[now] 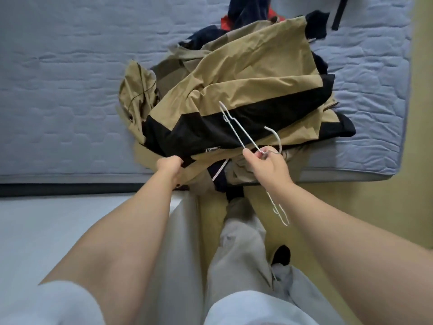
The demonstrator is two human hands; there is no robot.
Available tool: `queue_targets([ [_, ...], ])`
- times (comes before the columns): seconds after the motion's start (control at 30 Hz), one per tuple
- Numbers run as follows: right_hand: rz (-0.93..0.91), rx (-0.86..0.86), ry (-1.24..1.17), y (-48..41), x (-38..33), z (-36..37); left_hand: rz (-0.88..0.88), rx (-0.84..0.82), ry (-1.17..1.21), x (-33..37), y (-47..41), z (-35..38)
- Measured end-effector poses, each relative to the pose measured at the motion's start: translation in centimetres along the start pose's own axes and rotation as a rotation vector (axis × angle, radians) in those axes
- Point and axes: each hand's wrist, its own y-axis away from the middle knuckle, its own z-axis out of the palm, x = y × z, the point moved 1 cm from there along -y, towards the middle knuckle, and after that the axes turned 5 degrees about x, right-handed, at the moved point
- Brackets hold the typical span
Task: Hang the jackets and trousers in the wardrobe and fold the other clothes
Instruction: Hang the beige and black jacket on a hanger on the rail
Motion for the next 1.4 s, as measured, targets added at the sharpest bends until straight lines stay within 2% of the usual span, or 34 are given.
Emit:
queue_targets([
  [0.07,-0.041,0.008,0.078,-1.4,0.3,1.3,-0.044,0.026,-0.008,-0.7,-3.0,0.3],
  [0.17,-0.073,-0.017,0.029,-3.6,0.5,3.6,-0.067,0.047,0.085,-1.4,-7.6,1.1],
  [0.3,-0.171,-0.054,0.011,-5.5,0.9,6.1,-0.173,-0.121,0.232,-3.6,-13.3,2.2],
  [0.43,-0.185,-0.134,0.066,-6.6,1.4,8.5,-0.226,-0.137,0.348,-5.8,-16.2,1.5],
  [0.67,-0.238,-0.261,0.063,-5.7,2.1,9.6,-0.266,0.009,0.412,-6.7,-17.3,0.2],
  [0.83,-0.214,-0.314,0.208,-3.1,-0.4,6.8,-0.061,0.129,0.408,-2.4,-10.0,0.9],
  [1.0,-0.431,-0.325,0.403,0.9,-4.2,1.4,0.161,0.046,0.547,2.0,1.4,1.4],
  [1.17,-0.516,-0.301,0.387,5.5,-6.8,-6.3,0.39,-0.094,0.599,5.0,16.3,0.3],
  [1.27,-0.58,-0.2,0.395,8.9,-8.0,-10.7,0.497,-0.183,0.615,5.5,25.5,-0.1],
  [1.4,-0.704,0.107,0.294,12.8,-10.0,-17.2,0.77,-0.189,0.552,5.9,36.7,-1.3],
])
